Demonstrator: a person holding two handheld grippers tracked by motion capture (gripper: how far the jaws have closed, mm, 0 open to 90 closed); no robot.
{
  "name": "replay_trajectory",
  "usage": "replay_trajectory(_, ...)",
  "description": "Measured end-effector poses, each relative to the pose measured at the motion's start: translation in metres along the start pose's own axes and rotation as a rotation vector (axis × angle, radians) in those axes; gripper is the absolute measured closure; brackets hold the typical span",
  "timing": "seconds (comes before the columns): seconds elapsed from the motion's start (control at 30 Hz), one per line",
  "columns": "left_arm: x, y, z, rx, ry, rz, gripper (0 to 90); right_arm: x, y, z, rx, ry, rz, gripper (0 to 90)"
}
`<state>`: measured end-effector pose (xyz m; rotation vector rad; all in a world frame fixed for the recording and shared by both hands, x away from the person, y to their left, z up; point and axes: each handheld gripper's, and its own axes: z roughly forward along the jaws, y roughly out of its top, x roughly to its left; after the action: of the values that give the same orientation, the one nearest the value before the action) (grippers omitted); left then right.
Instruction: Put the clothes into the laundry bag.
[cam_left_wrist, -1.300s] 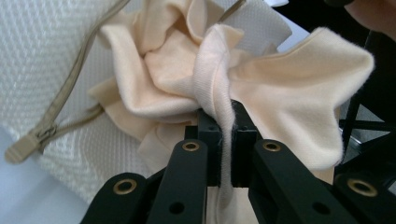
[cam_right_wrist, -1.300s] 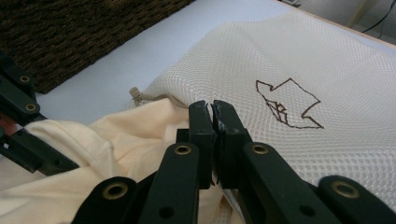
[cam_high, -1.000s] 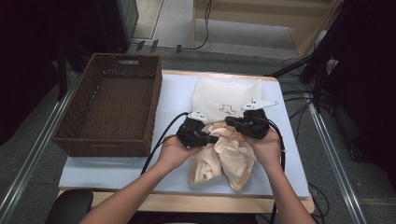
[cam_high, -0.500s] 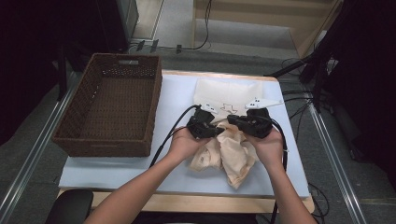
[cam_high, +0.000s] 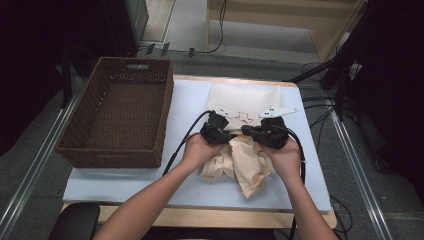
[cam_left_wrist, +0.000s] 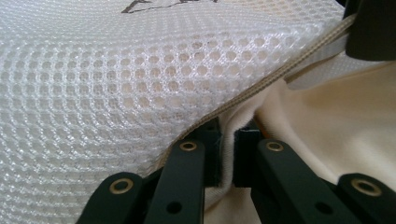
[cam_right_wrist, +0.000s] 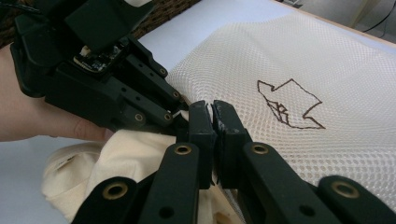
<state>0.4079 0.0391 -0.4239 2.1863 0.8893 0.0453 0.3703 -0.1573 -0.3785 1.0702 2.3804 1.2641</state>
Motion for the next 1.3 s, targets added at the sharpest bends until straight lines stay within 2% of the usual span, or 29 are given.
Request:
replay_trajectory(0.1,0.000,0.001,-0.003,-0.002,-0.011,-0.006,82.5,-0.001,0.000,0.001,0.002,0.003,0.000,88.8)
replay_trajectory(0.23,-0.007,0.002,-0.013,0.003,-0.013,0.029,76.4,-0.002,-0.001,0.000,-0.003,0.000,0.006,88.8)
replay_trajectory(0.33,-0.010,0.002,-0.017,0.008,-0.023,0.038,67.9,-0.003,-0.001,0.000,-0.004,-0.003,0.002,88.7)
replay_trajectory(0.37,-0.011,0.002,-0.020,0.014,-0.026,0.043,67.9,-0.003,-0.001,-0.001,-0.005,-0.003,0.004,88.7)
replay_trajectory(0.43,-0.014,0.001,-0.026,0.008,-0.025,0.051,59.0,-0.003,-0.001,-0.001,-0.006,-0.003,0.009,88.7)
replay_trajectory(0.47,-0.014,0.001,-0.029,0.003,-0.026,0.055,59.0,-0.003,-0.001,-0.001,-0.005,-0.005,0.010,88.7)
replay_trajectory(0.5,-0.016,0.000,-0.036,-0.008,-0.022,0.065,53.4,-0.003,-0.001,-0.001,-0.005,-0.004,0.006,88.8)
replay_trajectory(0.6,-0.017,-0.001,-0.043,-0.014,-0.027,0.066,47.0,-0.004,-0.001,-0.001,-0.004,-0.005,0.006,88.8)
replay_trajectory(0.67,-0.019,-0.003,-0.054,-0.029,-0.029,0.074,45.8,-0.004,-0.001,-0.001,-0.004,-0.006,0.007,88.7)
replay_trajectory(0.8,-0.020,-0.007,-0.062,-0.018,-0.039,0.074,44.2,-0.004,-0.001,-0.002,-0.007,-0.007,0.004,88.7)
replay_trajectory(0.83,-0.020,-0.011,-0.066,-0.021,-0.054,0.071,43.7,-0.004,-0.001,-0.002,-0.004,-0.005,0.005,88.8)
replay_trajectory(1.03,-0.020,-0.021,-0.072,-0.011,-0.079,0.059,41.6,-0.004,-0.002,-0.002,-0.002,-0.003,0.010,88.8)
replay_trajectory(1.2,-0.024,-0.033,-0.078,0.008,-0.085,0.071,40.1,-0.004,-0.002,-0.001,0.000,-0.003,0.007,88.7)
replay_trajectory(1.3,-0.025,-0.036,-0.080,0.003,-0.091,0.068,40.1,-0.004,-0.002,-0.001,0.001,-0.004,0.007,88.7)
